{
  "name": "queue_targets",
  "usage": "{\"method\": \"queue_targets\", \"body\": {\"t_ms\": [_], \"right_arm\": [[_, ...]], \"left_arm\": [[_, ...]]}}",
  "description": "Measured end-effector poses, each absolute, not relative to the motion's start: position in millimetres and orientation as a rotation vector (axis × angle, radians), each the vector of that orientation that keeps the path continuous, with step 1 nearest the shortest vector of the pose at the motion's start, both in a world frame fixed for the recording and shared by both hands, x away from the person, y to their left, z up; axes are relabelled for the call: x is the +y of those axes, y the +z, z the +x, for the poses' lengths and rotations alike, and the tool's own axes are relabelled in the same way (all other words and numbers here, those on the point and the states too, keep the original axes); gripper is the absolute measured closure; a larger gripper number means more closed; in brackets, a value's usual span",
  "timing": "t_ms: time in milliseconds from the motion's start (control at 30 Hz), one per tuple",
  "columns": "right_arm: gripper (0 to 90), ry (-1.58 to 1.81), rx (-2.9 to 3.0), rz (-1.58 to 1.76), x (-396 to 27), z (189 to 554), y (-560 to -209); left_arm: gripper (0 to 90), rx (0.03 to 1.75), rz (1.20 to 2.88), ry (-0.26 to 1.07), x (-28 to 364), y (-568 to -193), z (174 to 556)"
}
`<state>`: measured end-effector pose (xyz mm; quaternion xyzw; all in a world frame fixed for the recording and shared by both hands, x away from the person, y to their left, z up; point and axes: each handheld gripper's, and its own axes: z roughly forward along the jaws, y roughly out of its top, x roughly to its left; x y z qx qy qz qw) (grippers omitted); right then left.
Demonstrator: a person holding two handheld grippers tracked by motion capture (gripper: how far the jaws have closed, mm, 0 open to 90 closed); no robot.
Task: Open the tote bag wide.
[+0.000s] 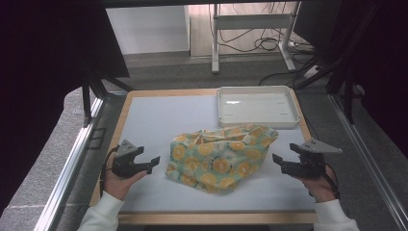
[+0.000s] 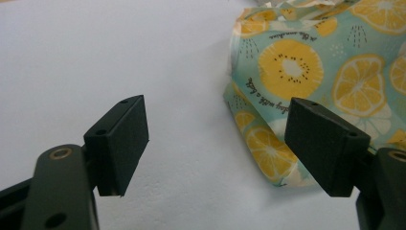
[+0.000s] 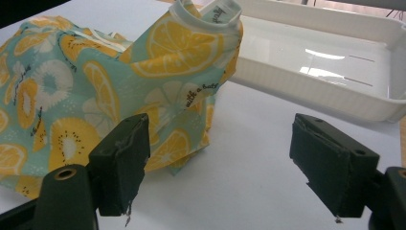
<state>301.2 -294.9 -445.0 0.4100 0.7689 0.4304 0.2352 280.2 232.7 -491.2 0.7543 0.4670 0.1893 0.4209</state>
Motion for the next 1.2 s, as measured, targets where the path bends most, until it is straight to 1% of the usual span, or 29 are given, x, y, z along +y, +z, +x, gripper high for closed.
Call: {"method": "queue_targets", "body": {"t_ms": [1000, 1200], "right_arm": [[23.3, 1.15, 2.141, 1.116, -286, 302, -457], [24.0, 1.162, 2.145, 1.115, -287, 302, -460]], "left_arm": [[23.4, 1.175, 1.897, 0.456, 232, -491, 279], [24.9, 1.19, 1.892, 0.449, 232, -489, 280]]}}
